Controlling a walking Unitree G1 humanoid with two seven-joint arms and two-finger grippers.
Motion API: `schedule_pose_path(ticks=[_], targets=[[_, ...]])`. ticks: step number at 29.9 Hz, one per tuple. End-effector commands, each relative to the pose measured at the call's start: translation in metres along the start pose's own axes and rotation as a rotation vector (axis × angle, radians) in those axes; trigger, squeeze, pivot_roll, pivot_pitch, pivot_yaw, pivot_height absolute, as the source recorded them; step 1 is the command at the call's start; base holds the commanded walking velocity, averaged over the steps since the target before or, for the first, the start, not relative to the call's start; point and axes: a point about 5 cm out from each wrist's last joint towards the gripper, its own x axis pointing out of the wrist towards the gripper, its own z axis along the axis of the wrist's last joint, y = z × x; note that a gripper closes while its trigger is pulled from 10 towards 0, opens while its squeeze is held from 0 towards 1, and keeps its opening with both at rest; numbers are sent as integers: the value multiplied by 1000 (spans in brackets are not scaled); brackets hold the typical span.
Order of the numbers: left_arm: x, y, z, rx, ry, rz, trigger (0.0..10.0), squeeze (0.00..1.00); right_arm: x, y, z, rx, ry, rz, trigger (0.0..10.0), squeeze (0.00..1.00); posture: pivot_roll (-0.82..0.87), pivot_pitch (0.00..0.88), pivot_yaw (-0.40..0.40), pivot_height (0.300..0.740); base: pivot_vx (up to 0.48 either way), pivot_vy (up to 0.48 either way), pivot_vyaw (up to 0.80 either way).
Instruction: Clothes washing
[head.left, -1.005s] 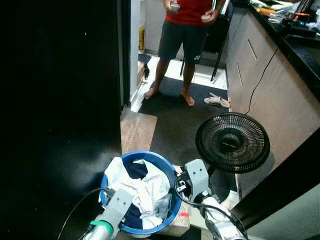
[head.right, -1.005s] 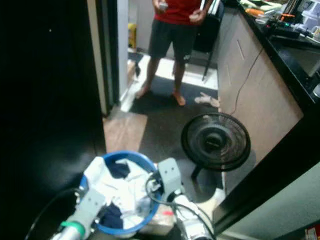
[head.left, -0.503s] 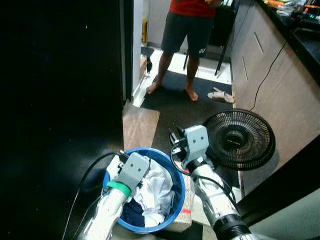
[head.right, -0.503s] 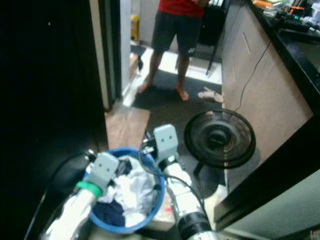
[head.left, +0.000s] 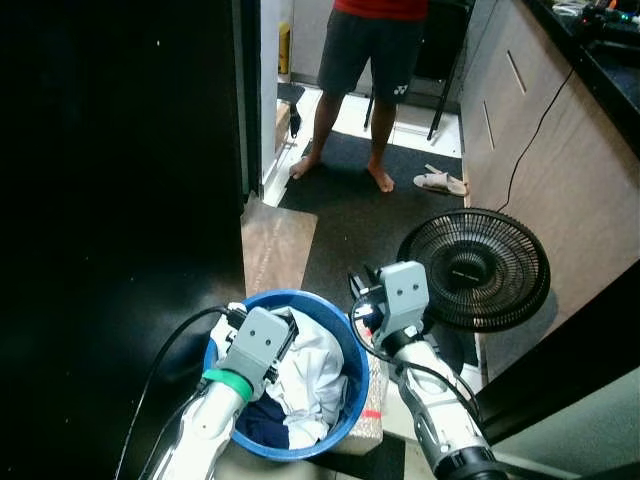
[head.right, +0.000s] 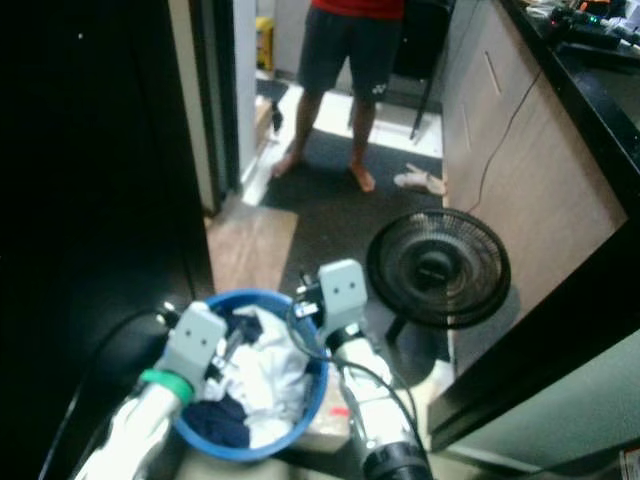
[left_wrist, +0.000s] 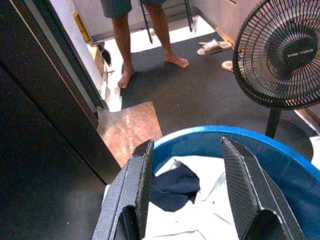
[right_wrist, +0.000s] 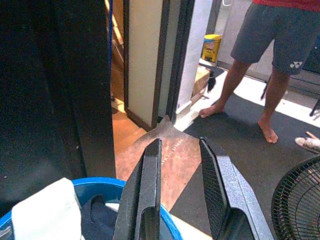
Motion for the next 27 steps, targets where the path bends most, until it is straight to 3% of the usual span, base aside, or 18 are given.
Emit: schedule_pose_path(ticks=[1,27], targets=[[-3,-3,-5,-3,28,-10,10000,0,-4,-2,-4,12,21,-12,10000,0,46,111,-29,680,0,0,0],[-5,-1,1,-16,45,-2,10000,0,-2,-3,4,11,16,-10,10000,0,46,107,-26,575,0,0,0]])
